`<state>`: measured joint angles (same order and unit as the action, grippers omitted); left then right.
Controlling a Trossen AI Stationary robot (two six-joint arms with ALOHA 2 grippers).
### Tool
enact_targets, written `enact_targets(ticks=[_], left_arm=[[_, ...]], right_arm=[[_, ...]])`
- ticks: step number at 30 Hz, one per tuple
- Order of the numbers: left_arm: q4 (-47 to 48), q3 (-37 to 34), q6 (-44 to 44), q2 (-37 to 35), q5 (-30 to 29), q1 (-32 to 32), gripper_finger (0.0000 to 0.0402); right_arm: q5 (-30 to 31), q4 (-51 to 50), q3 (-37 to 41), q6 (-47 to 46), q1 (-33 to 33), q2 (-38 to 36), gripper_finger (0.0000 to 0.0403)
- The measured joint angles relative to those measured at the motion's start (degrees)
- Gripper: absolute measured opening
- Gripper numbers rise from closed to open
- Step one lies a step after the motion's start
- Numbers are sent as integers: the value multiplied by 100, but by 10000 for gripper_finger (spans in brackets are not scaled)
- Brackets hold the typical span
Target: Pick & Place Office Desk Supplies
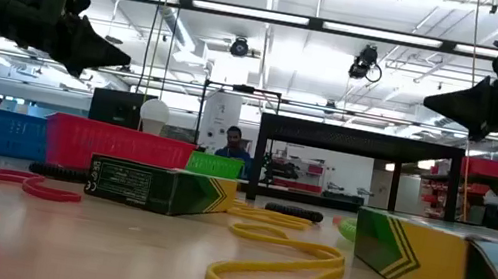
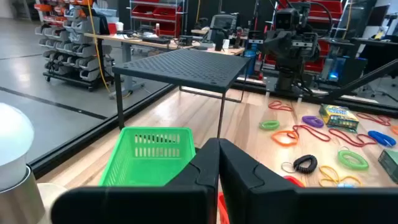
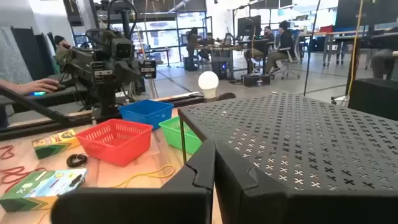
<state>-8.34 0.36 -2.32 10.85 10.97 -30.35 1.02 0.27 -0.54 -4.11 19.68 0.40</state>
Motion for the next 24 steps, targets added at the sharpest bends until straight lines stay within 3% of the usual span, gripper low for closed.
enact_targets(ticks=[14,20,24], left_arm=[[11,-1,71,20,-320,0,13],[-31,0,47,34,-355,0,13],[-50,0,-387,126,47,5,13]], right_arm=[[-243,-5,0,-1,0,41,9],[-246,-7,0,2,0,606,5],[-219,-7,0,52,0,1106,3]])
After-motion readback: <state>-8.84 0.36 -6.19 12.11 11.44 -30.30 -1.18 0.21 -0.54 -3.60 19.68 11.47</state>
